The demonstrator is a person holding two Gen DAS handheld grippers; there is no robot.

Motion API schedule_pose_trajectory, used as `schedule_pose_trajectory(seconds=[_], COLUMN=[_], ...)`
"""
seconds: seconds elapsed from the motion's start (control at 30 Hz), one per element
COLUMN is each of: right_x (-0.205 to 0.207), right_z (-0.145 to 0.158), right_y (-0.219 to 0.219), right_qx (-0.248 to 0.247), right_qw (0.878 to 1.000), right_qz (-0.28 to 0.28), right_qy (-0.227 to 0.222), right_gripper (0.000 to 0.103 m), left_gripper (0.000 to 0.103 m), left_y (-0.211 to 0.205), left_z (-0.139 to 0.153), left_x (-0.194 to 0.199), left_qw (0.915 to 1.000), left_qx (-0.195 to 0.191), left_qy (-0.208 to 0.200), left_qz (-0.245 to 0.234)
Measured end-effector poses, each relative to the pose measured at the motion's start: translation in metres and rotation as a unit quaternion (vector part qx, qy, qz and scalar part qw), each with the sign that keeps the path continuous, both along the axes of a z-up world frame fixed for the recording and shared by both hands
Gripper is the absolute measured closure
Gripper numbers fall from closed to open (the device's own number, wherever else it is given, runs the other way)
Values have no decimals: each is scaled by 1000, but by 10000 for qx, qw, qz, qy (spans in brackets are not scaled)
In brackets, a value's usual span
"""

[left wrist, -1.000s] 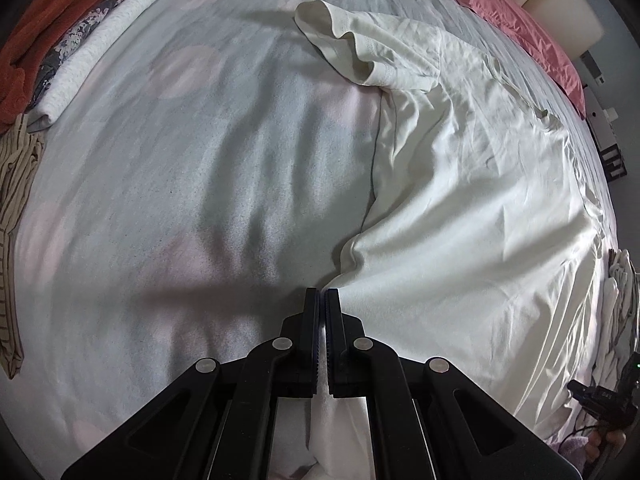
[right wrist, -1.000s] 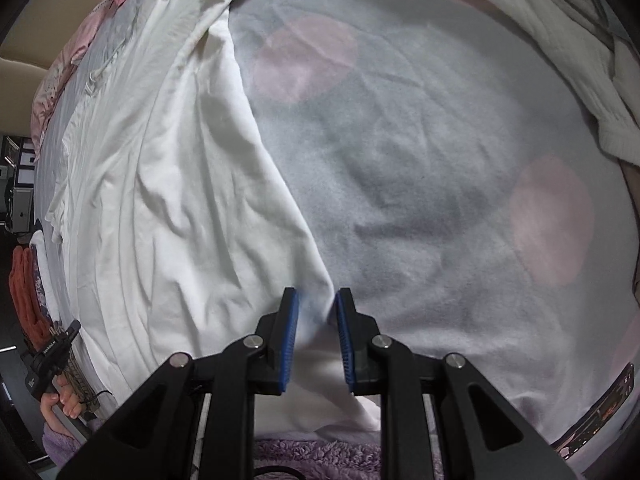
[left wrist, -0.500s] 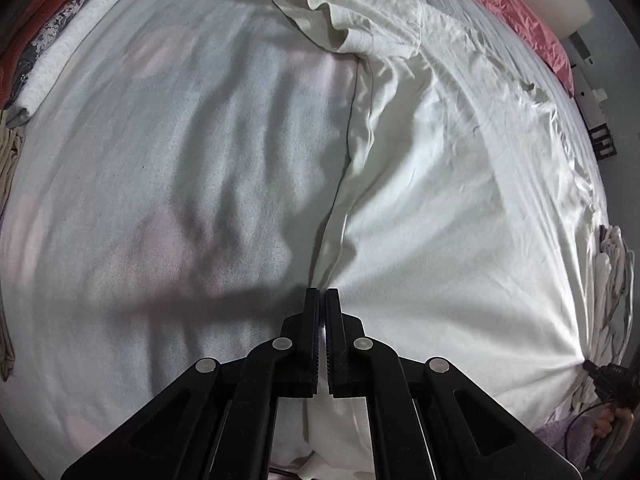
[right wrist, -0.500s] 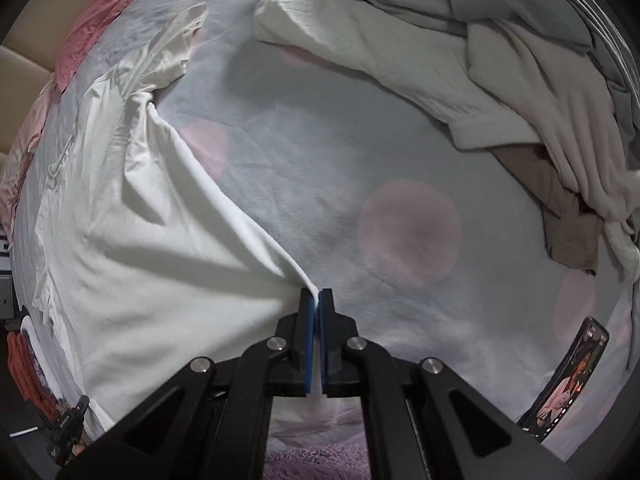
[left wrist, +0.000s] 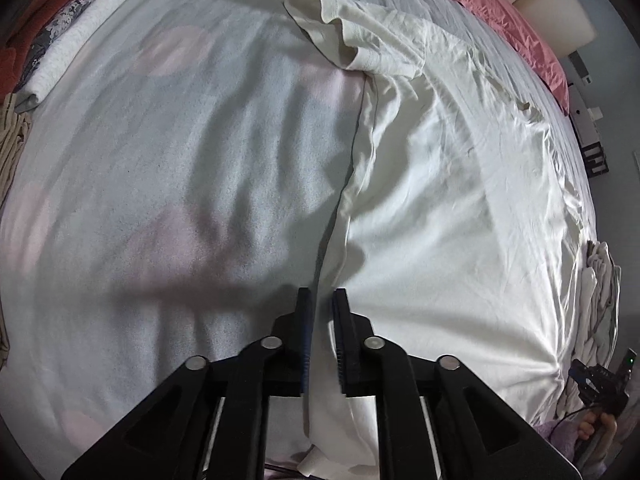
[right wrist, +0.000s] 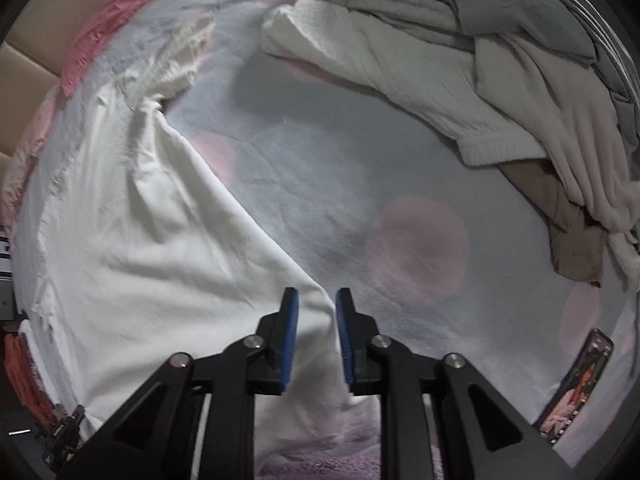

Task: Fold clothes

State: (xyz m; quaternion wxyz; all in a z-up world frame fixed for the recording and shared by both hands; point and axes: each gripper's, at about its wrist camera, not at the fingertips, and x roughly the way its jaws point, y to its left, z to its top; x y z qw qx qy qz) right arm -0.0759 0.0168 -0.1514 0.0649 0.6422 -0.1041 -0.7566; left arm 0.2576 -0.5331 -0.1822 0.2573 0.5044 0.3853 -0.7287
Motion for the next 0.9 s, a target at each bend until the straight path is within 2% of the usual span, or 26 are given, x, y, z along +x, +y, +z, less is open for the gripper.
schedule_pose_trajectory(seconds=[0.1,0.2,0.27,0.3,0.43,0.53,0.7,0.8,0.83,0.87,0.9], right_x=[0,-3,-12,-25,-55,-75,-99,-118,-124,-131,-139], right_z=[6,3,-4,-9,-33,-46,-52,-51,-51,-51,-53], right_y=[4,4,-1,-17,-50,-72,-97,-97,-96,-93,-91], right_qx=[-445,-685,-871,-964,-1232,-1332,-1620,-1947,-2040,-2137,-2232], right_qw=[9986,9964,9948,9941,9912,9894,9830,9755,9731,9708,9684], right_qz=[-28,-1,-15,-49,-139,-89,102,17,-59,-162,-254], right_qy=[296,494,519,489,457,571,861,1021,1068,1079,1087], right_gripper=[78,78,78,78,78,78,78,77,71,63,61], left_gripper=[75,70,47,44,44,44,44,44,48,59,66], left_y=[-7,-30,-46,-54,-77,-88,-107,-115,-117,-119,-120], left_z=[14,15,15,15,4,-6,-19,-27,-28,-27,-27], left_x=[-3,-14,-22,-26,-50,-68,-95,-104,-107,-110,-114], left_qw=[9991,9964,9930,9908,9846,9827,9820,9828,9829,9831,9836], left_qx=[-286,-179,-91,-47,165,193,10,-107,-198,-313,-405], left_qy=[271,712,1004,1150,1348,1394,1325,1222,1197,1176,1153], left_qz=[147,424,614,708,1103,1204,1349,1377,1382,1370,1330])
